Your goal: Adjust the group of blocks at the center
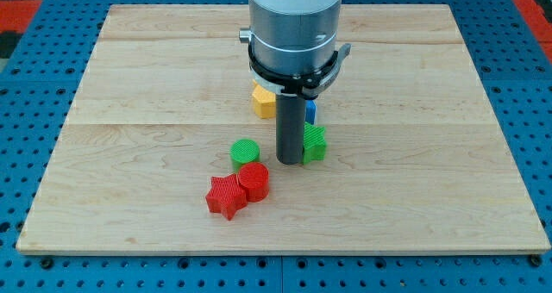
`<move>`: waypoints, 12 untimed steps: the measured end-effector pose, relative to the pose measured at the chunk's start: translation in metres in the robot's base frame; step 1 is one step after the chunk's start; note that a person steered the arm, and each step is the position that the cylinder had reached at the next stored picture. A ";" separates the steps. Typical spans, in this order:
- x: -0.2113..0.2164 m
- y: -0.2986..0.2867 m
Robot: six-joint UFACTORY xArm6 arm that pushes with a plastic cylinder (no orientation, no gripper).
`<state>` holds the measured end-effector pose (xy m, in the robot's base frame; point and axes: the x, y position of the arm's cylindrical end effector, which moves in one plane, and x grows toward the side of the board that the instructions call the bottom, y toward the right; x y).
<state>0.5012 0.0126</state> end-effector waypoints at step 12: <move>-0.022 -0.073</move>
<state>0.4794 -0.0604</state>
